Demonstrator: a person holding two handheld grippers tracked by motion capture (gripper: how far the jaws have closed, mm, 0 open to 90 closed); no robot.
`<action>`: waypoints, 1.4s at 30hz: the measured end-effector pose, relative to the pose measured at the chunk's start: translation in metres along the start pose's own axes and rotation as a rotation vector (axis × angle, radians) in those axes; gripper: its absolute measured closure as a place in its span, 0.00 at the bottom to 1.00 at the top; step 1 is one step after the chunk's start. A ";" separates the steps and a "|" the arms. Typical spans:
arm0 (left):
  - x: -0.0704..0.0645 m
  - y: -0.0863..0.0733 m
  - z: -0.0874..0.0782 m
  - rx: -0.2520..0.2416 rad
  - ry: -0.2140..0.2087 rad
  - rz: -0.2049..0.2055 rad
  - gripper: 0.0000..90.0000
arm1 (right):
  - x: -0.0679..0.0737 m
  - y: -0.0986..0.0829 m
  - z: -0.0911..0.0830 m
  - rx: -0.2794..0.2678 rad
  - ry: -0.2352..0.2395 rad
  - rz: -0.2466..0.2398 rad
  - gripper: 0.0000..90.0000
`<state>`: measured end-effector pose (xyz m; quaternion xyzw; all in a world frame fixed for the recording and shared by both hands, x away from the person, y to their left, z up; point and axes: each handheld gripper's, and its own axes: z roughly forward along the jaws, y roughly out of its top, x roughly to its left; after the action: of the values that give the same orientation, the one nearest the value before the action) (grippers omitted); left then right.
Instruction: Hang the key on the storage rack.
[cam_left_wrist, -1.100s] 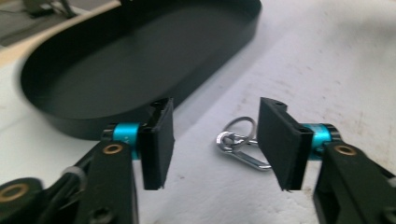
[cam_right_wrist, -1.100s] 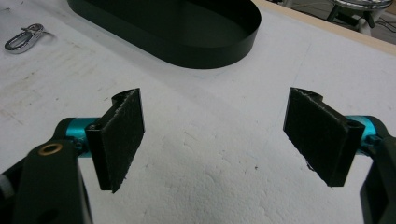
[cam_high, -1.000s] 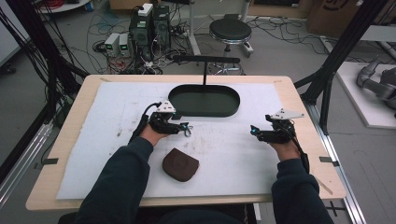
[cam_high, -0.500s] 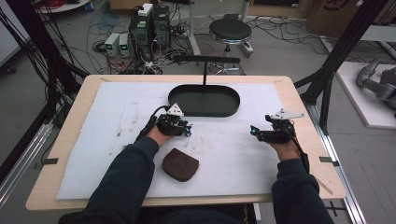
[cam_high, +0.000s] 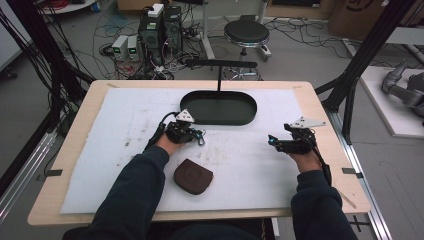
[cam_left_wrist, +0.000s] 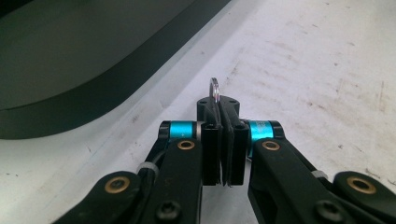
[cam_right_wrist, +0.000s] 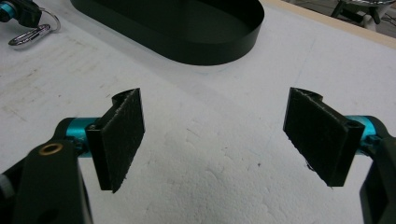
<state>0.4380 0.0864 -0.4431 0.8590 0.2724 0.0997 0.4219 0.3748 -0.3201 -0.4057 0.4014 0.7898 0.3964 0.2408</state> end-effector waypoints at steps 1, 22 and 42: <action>0.000 0.000 -0.001 0.003 0.000 0.000 0.98 | 0.000 0.000 0.000 0.000 0.000 0.003 0.23; 0.039 0.071 -0.091 -0.282 0.089 0.029 0.98 | -0.001 0.001 0.000 -0.017 0.013 0.014 0.23; 0.099 0.125 -0.076 -0.272 0.192 0.004 0.98 | 0.000 0.001 0.000 -0.022 0.029 0.013 0.23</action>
<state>0.5382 0.1296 -0.3039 0.7810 0.2936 0.2183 0.5061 0.3755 -0.3197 -0.4052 0.3980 0.7861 0.4127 0.2311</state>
